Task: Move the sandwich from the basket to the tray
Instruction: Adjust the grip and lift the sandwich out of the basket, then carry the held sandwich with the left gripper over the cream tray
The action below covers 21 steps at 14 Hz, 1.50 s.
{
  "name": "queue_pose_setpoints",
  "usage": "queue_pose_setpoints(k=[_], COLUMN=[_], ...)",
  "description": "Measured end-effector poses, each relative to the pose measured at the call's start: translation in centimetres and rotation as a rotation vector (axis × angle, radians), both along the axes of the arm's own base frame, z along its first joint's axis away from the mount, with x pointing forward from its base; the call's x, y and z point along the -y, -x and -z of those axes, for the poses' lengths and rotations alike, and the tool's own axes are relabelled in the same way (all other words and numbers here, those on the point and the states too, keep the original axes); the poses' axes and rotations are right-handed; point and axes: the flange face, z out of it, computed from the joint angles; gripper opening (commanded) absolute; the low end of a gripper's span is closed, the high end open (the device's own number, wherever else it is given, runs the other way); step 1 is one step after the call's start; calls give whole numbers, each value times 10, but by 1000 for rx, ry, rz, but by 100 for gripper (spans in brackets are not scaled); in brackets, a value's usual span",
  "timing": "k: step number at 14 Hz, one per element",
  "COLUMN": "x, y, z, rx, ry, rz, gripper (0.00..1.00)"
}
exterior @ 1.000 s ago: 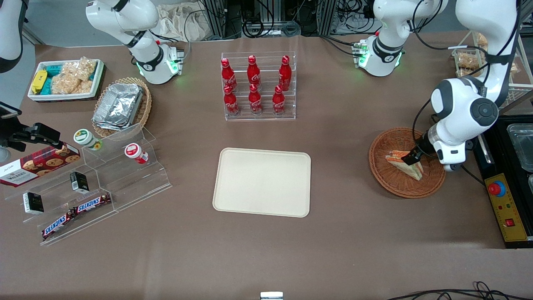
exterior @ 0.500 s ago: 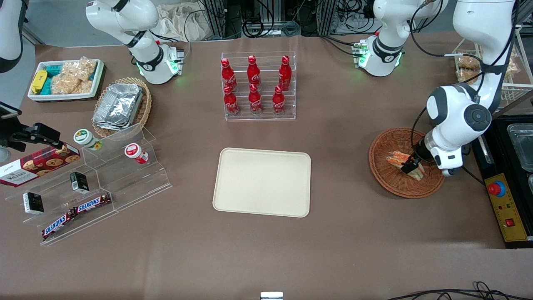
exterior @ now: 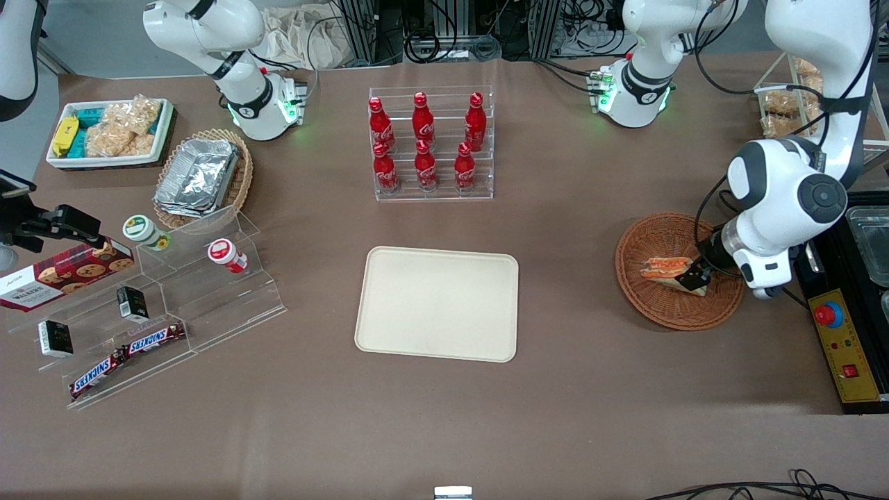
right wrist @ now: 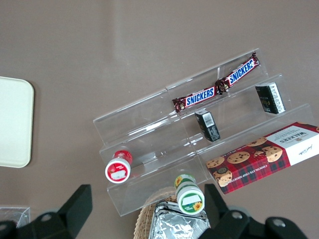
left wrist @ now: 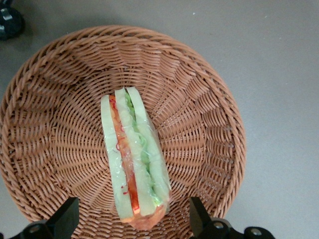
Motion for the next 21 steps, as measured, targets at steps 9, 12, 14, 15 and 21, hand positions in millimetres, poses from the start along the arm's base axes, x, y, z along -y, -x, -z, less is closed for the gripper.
queue_pose_setpoints(k=[9,12,14,15,21], x=[-3,-3,-3,-2,45], y=[-5,-8,-12,-14,-6], z=[66,63,53,40,-82], rx=[-101,-92,-71,-58,20], ry=[6,5,2,1,23], rz=[-51,-52,-34,4,336], gripper=[0,0,0,0,0])
